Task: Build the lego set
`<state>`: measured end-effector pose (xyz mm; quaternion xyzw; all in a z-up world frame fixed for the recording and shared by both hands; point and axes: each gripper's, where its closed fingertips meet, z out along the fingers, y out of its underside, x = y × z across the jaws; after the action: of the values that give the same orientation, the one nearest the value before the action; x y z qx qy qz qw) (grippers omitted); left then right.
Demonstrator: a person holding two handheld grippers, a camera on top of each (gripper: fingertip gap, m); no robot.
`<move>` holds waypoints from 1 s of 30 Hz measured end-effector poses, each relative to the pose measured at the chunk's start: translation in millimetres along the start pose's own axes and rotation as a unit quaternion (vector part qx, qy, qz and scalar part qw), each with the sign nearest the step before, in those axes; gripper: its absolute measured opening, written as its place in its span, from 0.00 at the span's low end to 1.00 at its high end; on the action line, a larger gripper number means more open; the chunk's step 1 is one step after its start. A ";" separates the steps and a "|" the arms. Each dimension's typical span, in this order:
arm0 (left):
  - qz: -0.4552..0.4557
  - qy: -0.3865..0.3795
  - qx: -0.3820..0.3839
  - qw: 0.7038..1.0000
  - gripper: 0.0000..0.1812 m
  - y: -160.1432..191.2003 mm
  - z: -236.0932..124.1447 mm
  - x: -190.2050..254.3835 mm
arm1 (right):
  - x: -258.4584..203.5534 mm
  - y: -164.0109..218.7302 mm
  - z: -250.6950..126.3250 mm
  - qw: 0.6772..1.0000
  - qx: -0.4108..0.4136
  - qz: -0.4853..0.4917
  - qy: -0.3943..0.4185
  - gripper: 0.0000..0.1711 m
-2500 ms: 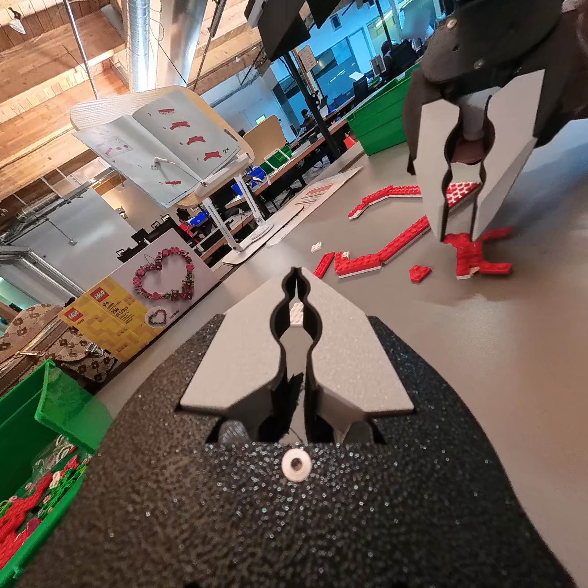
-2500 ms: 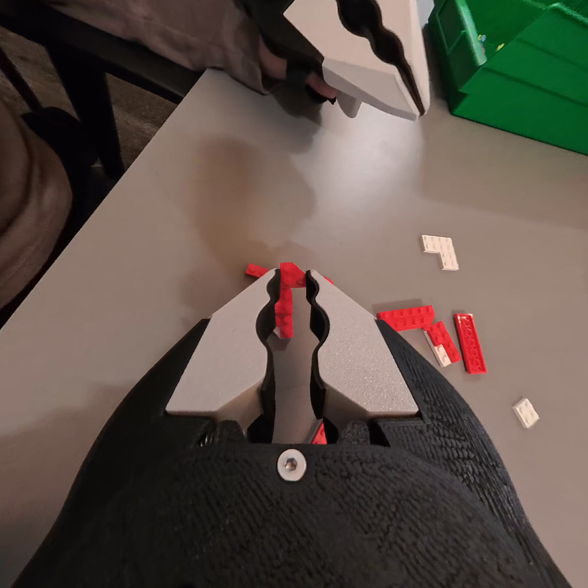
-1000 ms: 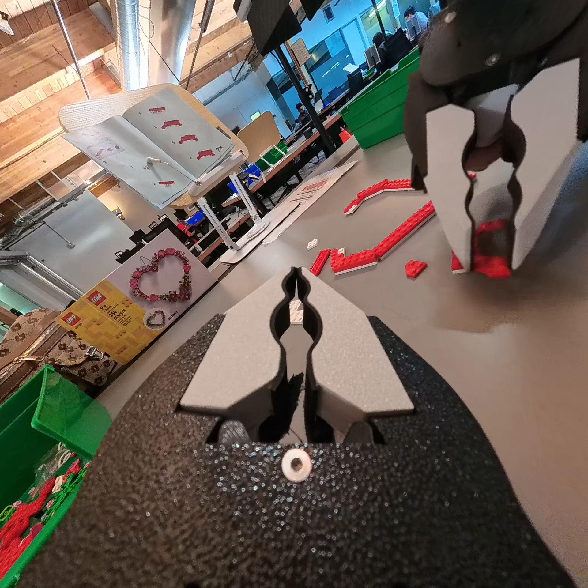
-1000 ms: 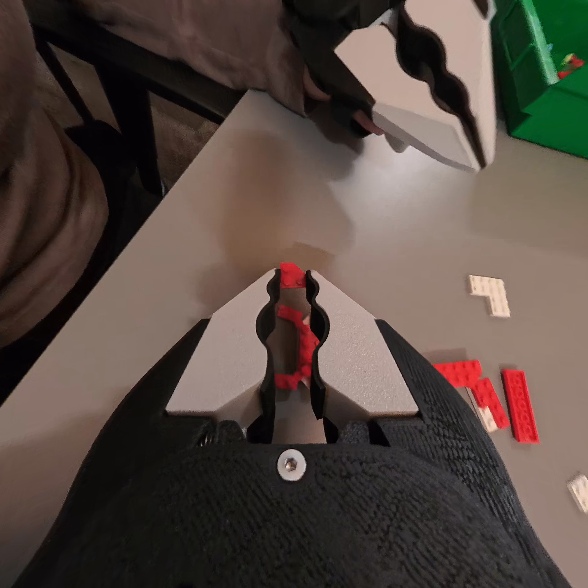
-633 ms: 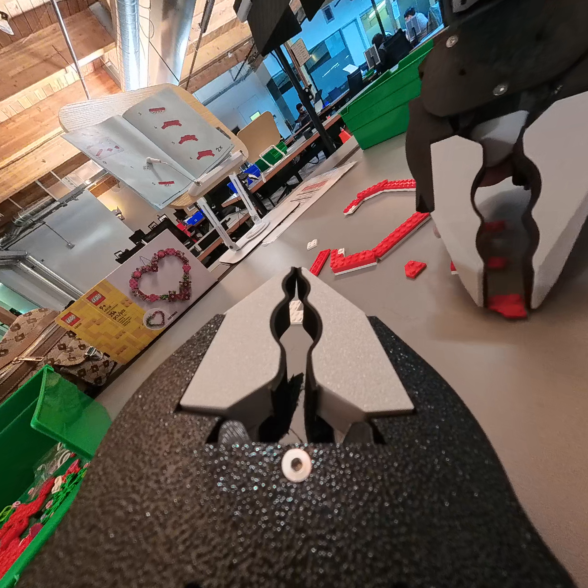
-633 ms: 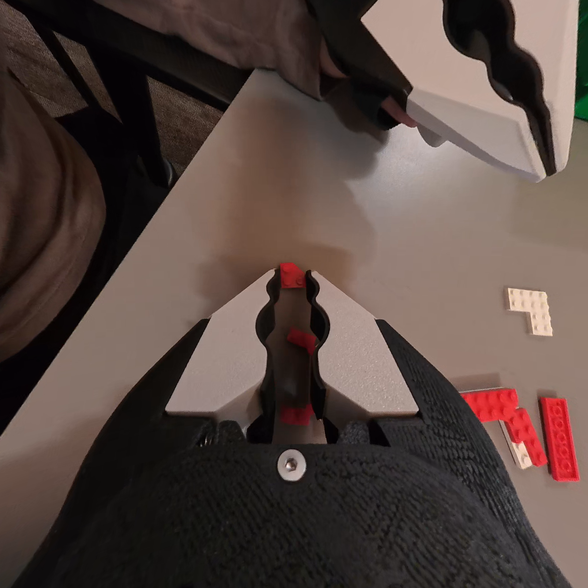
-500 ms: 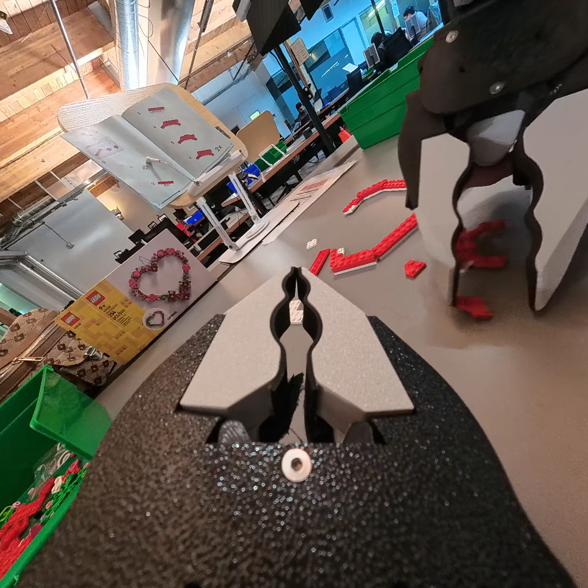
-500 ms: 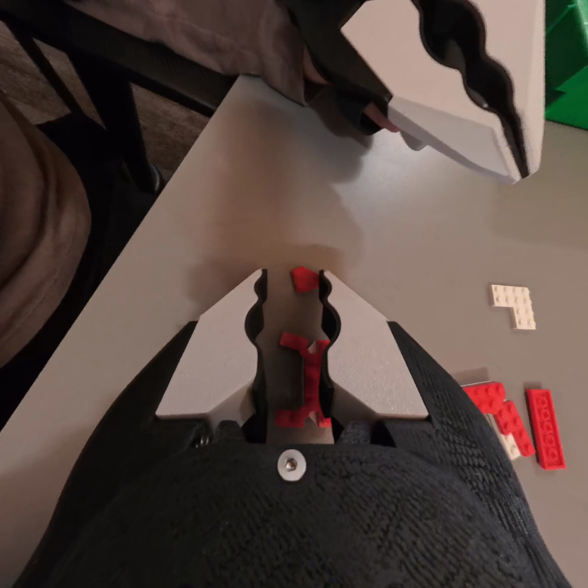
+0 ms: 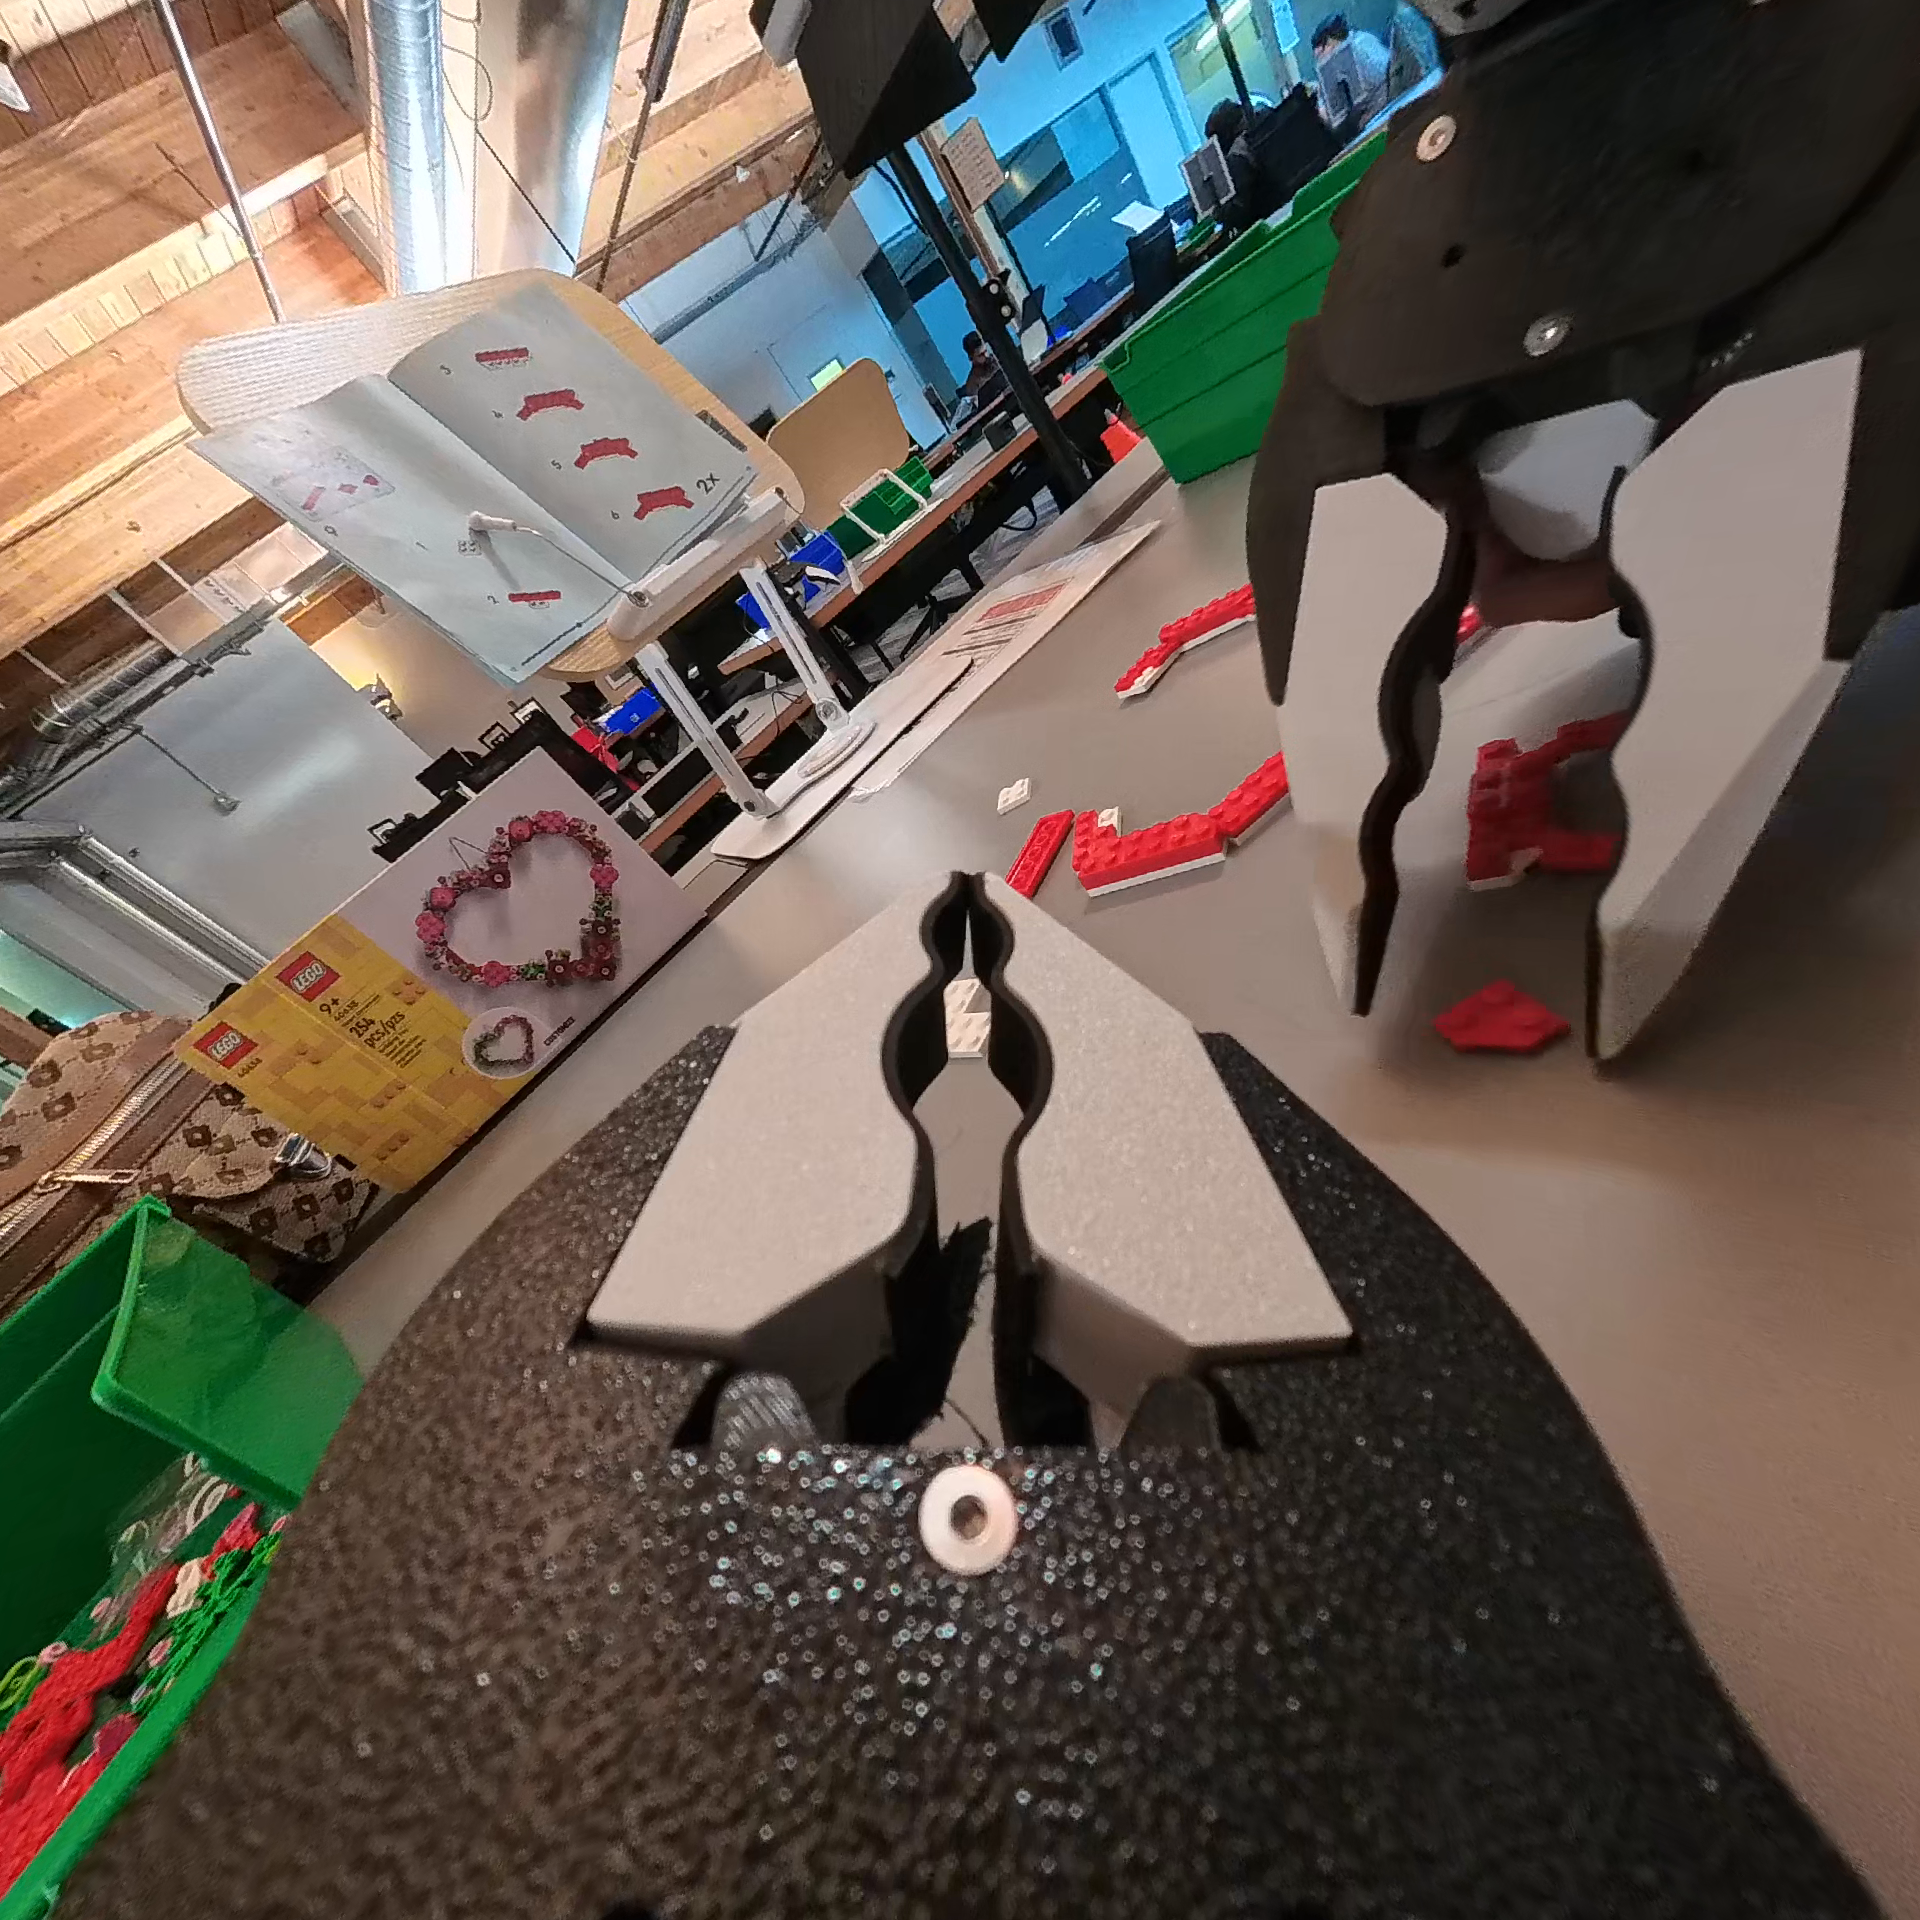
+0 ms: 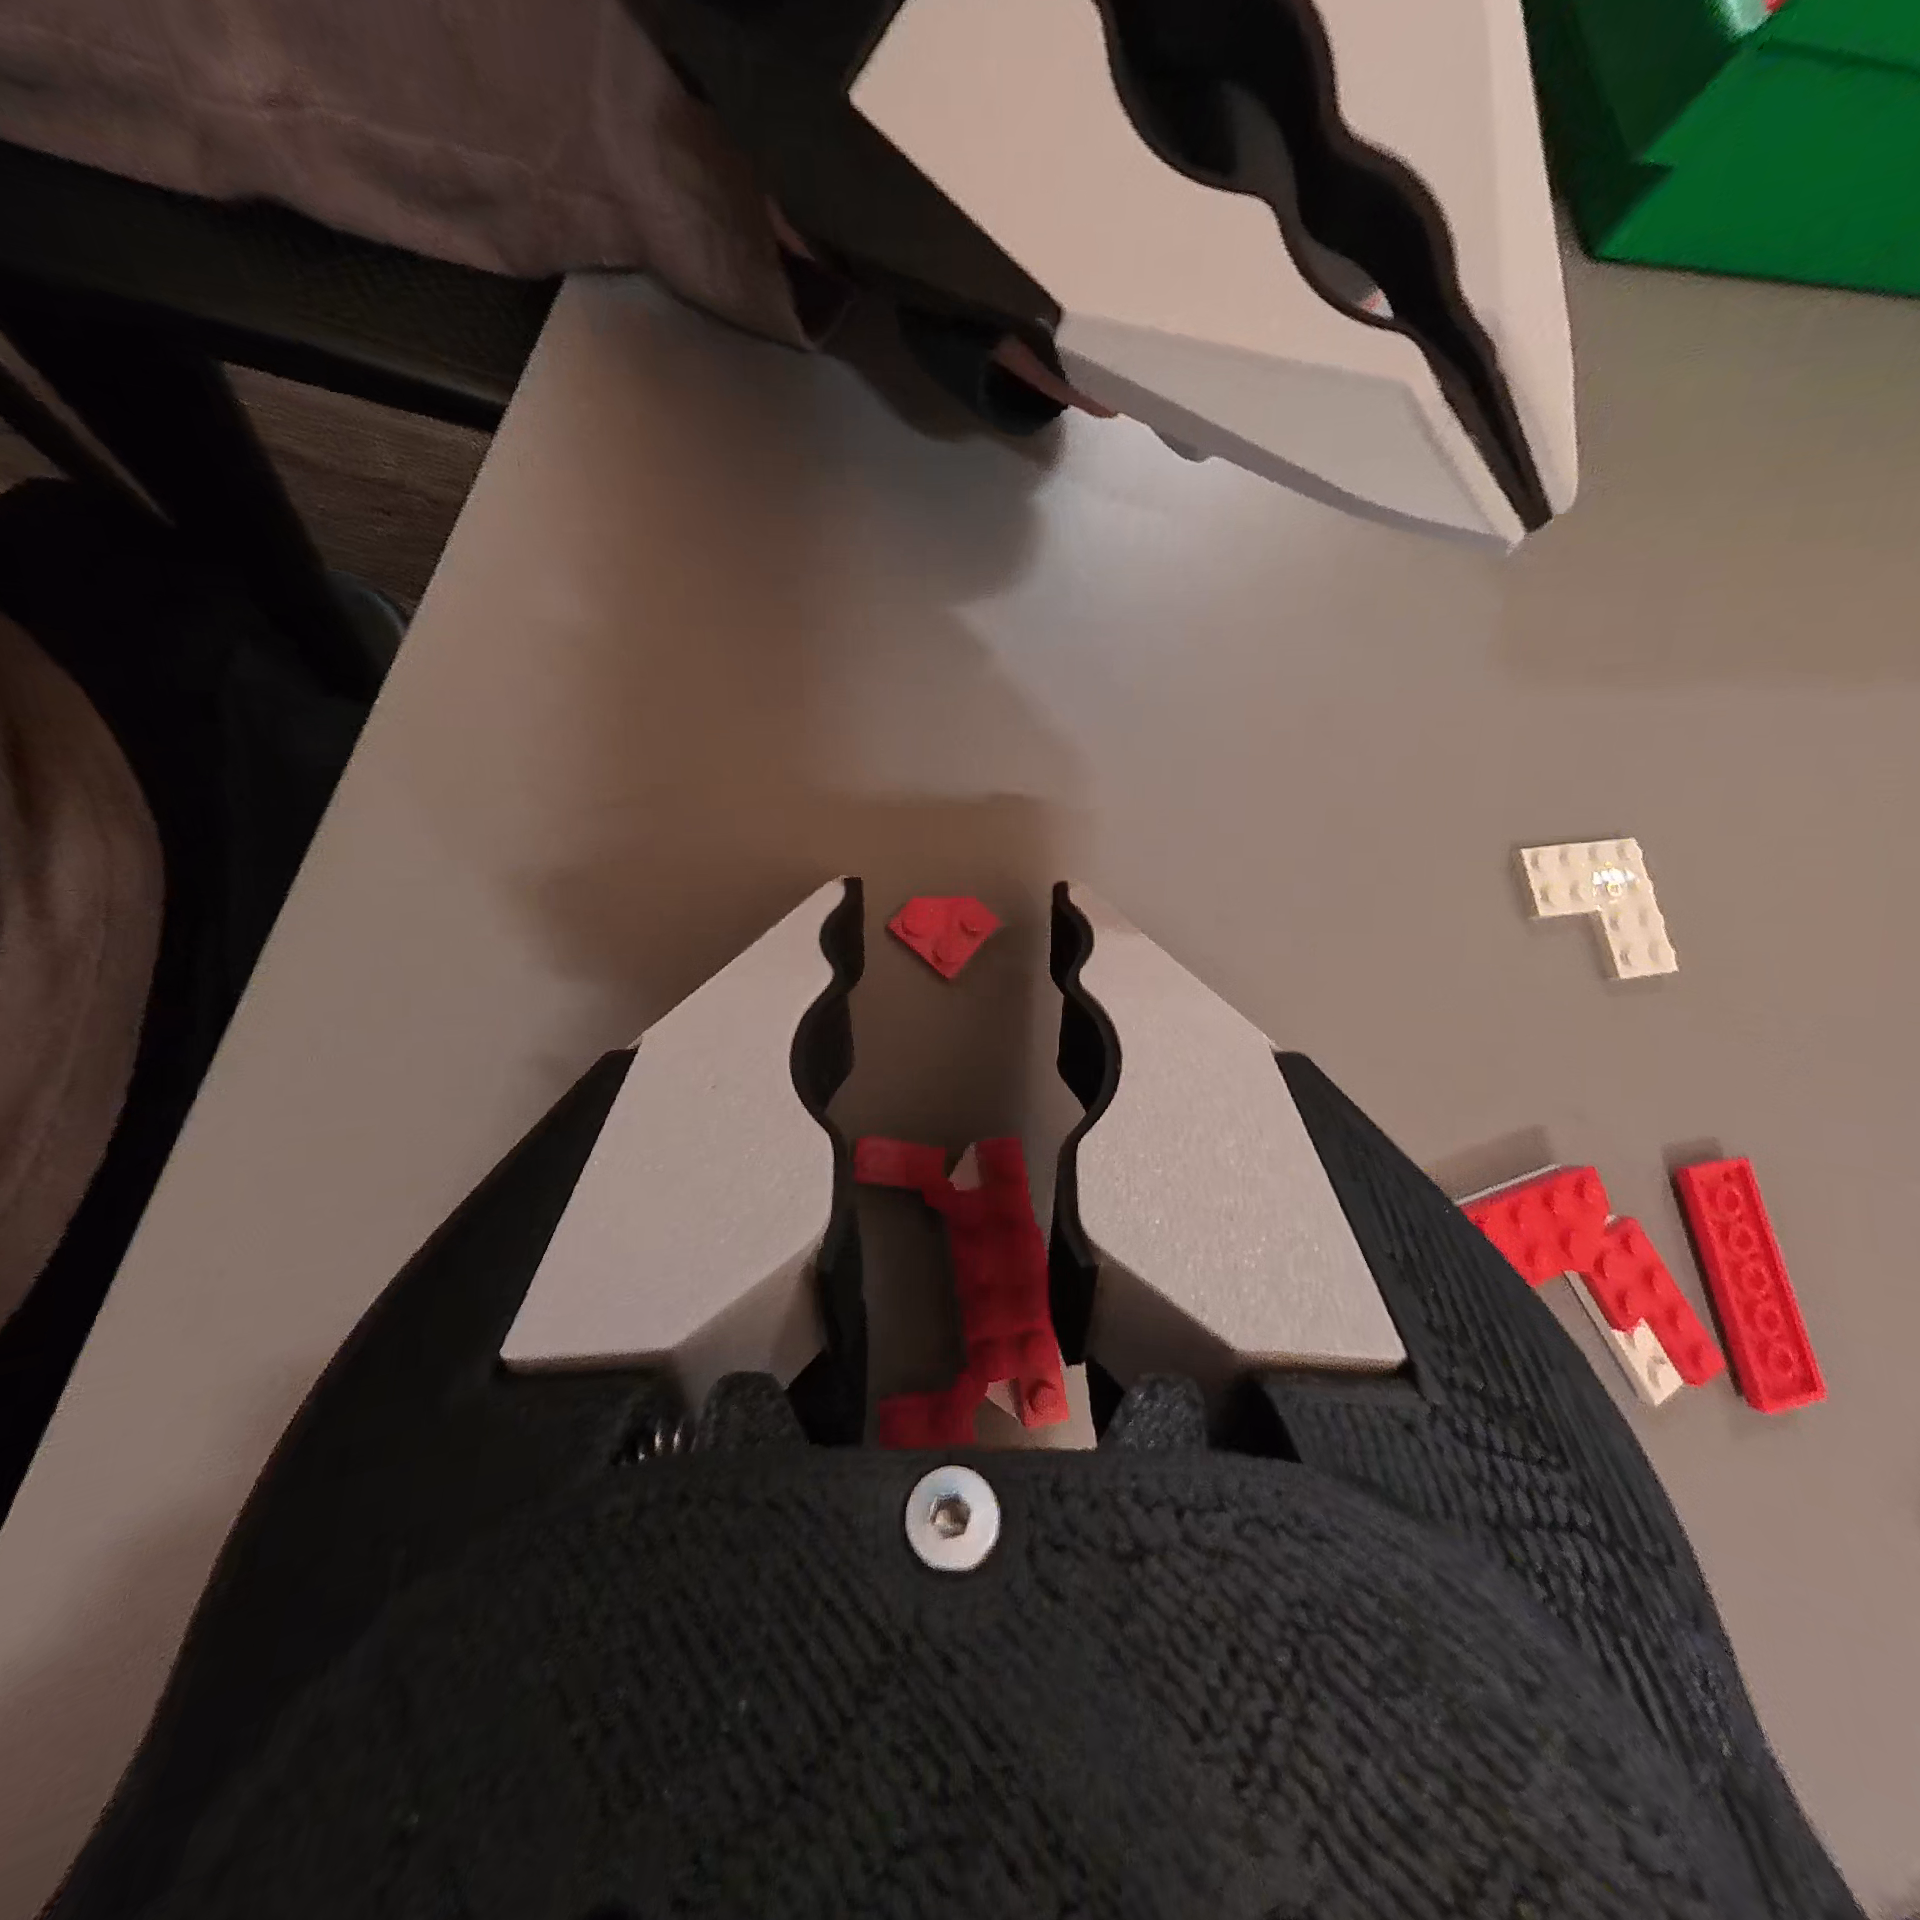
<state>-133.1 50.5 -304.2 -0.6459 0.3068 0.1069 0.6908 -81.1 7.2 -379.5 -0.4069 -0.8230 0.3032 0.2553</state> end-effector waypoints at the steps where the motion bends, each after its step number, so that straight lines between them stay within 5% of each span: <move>1: 0.000 0.000 0.000 1.000 0.00 0.0 0.0 -0.1 | 1.5 1.0 0.5 1.000 -0.004 0.002 0.005 0.20; 15: 0.002 0.000 0.000 1.000 0.00 0.0 0.1 0.3 | -2.2 6.8 -2.3 0.997 0.004 0.056 -0.045 0.10; 22: 0.001 -0.002 0.000 1.000 0.00 -0.1 0.4 -0.3 | 24.5 3.6 -51.5 0.996 0.054 0.049 -0.046 0.08; 30: 0.001 -0.001 -0.004 1.000 0.00 1.3 1.4 -0.2 | 0.1 21.7 -51.3 0.989 0.020 -0.046 -0.139 0.09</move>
<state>-133.6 52.0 -305.2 -0.6484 0.3060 0.1098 0.6884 -35.8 32.7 -359.6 -0.3175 -0.8619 0.3616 0.1599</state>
